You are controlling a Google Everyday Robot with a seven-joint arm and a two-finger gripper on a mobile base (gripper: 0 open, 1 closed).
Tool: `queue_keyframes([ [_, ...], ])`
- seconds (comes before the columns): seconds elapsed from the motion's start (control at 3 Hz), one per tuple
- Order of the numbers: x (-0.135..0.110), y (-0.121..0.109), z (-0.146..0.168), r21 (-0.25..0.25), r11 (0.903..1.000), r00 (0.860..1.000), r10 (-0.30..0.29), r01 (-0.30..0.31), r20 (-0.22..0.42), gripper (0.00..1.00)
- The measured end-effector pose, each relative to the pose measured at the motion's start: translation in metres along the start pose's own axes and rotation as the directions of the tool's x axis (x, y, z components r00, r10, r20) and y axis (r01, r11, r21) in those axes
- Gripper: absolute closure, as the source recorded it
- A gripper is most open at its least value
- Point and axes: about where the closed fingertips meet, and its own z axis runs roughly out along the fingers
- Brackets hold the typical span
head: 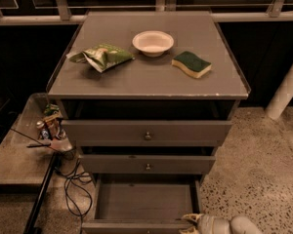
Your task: Open bottom drawer
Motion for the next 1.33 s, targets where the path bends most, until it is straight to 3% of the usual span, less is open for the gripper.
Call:
queue_keyframes([
  [0.67, 0.0006, 0.0096, -0.0035, 0.008, 1.0000, 1.000, 0.004, -0.004, 0.002, 1.00],
  [1.33, 0.0005, 0.0096, -0.0034, 0.008, 1.0000, 1.000, 0.004, -0.004, 0.002, 0.59],
])
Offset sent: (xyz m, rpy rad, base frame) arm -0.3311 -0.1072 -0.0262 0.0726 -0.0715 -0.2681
